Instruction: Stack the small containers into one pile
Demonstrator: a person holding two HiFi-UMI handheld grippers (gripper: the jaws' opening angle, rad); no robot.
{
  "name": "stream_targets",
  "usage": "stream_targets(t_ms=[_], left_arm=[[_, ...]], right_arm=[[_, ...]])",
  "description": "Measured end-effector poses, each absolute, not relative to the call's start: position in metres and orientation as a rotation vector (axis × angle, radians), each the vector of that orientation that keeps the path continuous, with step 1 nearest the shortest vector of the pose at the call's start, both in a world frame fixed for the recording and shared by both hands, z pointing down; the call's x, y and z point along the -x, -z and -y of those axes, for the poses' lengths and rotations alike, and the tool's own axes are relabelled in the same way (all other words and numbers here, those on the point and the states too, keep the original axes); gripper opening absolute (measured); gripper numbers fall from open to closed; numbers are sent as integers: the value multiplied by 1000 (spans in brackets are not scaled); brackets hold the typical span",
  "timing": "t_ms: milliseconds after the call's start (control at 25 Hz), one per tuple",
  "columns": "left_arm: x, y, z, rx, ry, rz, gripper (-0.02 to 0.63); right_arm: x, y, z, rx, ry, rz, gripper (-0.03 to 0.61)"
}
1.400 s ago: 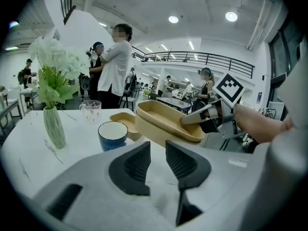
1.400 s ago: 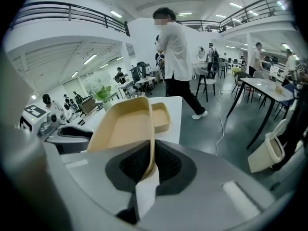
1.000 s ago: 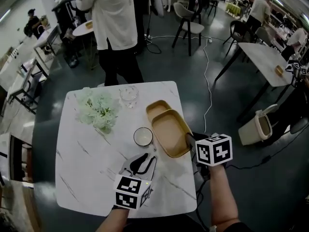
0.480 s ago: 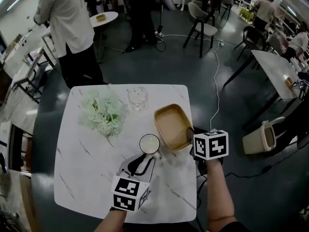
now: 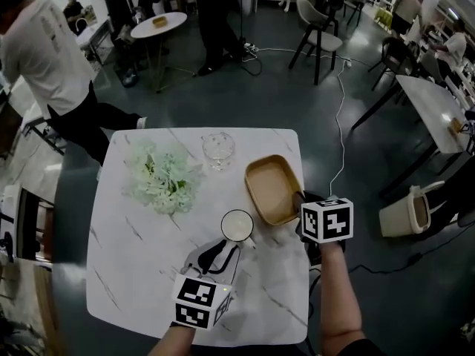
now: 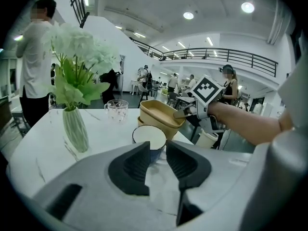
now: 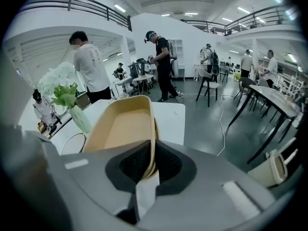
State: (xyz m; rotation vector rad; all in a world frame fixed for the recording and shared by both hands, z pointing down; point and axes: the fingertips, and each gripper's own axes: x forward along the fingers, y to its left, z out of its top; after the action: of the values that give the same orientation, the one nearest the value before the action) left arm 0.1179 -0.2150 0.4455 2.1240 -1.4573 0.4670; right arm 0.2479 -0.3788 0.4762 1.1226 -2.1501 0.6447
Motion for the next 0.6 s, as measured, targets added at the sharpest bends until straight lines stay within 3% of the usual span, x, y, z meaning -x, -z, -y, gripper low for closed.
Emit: stream_targets(t_ms=[600], left_arm=[[-112, -453, 209, -2115, -481, 1442, 104]], right_arm=[[-244, -478, 392, -1162, -607, 2167, 20]])
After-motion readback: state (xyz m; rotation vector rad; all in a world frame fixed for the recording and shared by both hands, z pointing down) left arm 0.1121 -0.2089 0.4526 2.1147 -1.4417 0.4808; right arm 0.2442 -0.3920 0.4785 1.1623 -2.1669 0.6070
